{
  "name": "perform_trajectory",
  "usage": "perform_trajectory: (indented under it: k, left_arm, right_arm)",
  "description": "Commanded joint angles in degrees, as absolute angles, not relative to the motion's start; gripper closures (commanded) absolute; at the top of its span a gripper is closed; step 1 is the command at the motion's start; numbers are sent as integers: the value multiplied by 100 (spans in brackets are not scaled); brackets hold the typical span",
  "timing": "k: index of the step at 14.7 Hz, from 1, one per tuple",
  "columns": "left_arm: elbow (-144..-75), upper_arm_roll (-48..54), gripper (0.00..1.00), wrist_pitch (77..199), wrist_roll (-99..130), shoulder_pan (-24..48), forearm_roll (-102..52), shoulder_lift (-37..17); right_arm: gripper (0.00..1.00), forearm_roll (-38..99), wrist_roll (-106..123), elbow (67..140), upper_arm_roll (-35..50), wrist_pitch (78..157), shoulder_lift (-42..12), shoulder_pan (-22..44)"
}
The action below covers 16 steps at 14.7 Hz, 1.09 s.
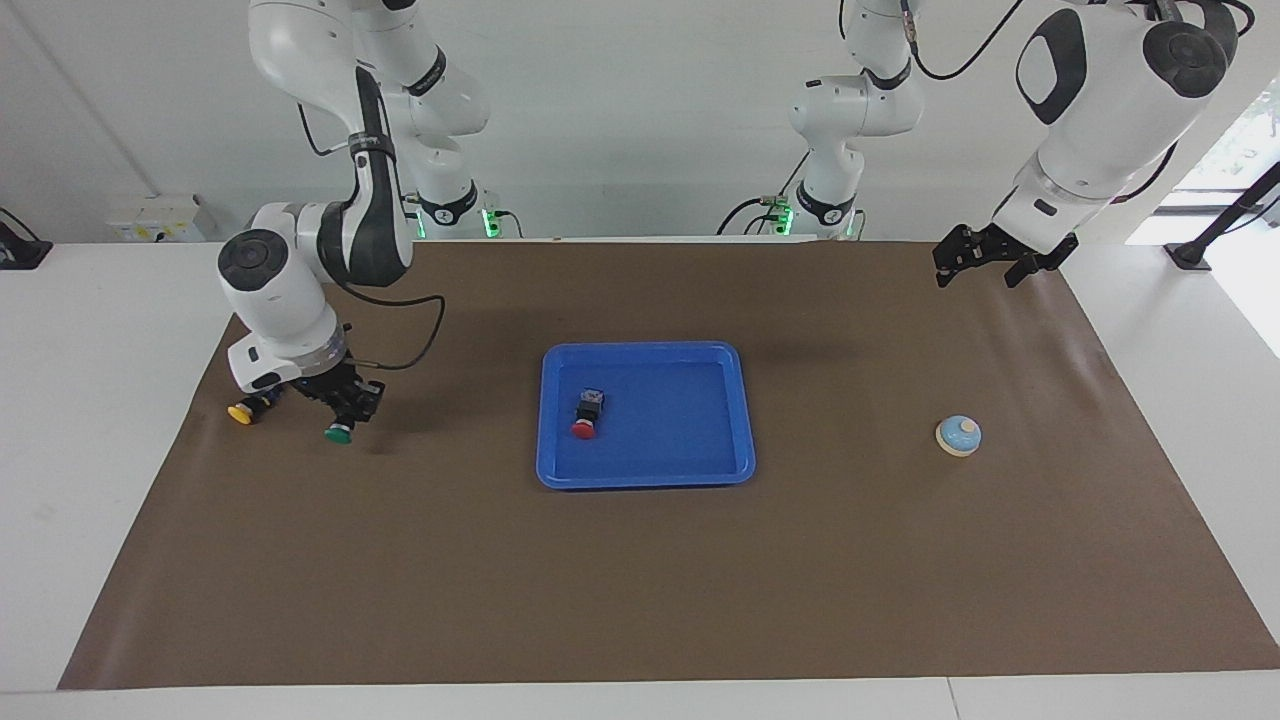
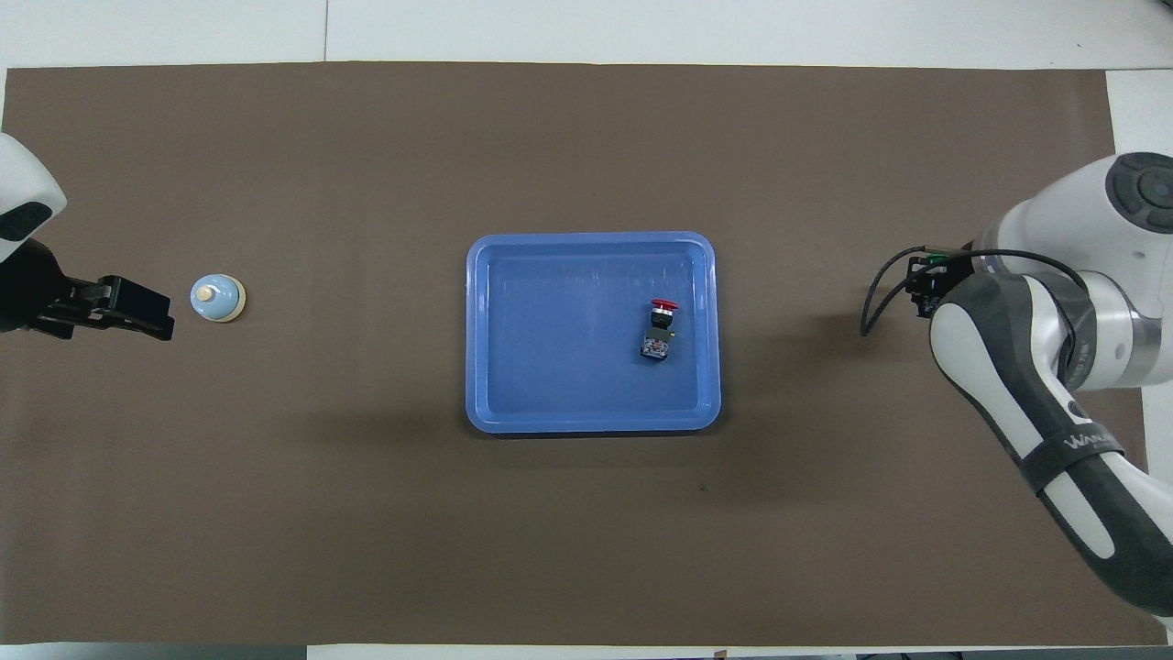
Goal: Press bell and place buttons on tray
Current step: 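Carry the green-capped button into the blue tray and release it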
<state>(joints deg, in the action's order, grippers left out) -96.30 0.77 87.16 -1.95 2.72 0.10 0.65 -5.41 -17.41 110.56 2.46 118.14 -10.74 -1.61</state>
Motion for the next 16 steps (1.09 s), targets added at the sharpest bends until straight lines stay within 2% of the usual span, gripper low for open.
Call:
perform_trajectory:
  k: [1,5,8,13,16]
  left_arm:
    - [-9589,62,0,8675,-132,281,18,88]
    - [-9589,62,0,8675,-141,281,26,88]
    - [-9589,62,0,8675,-141,281,18,88]
    - [-9589,62,0,8675,-132,281,26,88]
    - [-9589,62,0,8675,-132,281,26,88]
  right_arm:
    - [100,-204,-2240,9987,246,11032,-1414,647]
    - [100,394,-3152,9484,246,10793,-1608,1966]
    - [100,431,-3612,9168,237,10854,-2064,2670]
    - [100,334,-3823,9359,229,11784,-2697,3190]
    - [100,264,-3718,9895,229,12408,-2646,3208]
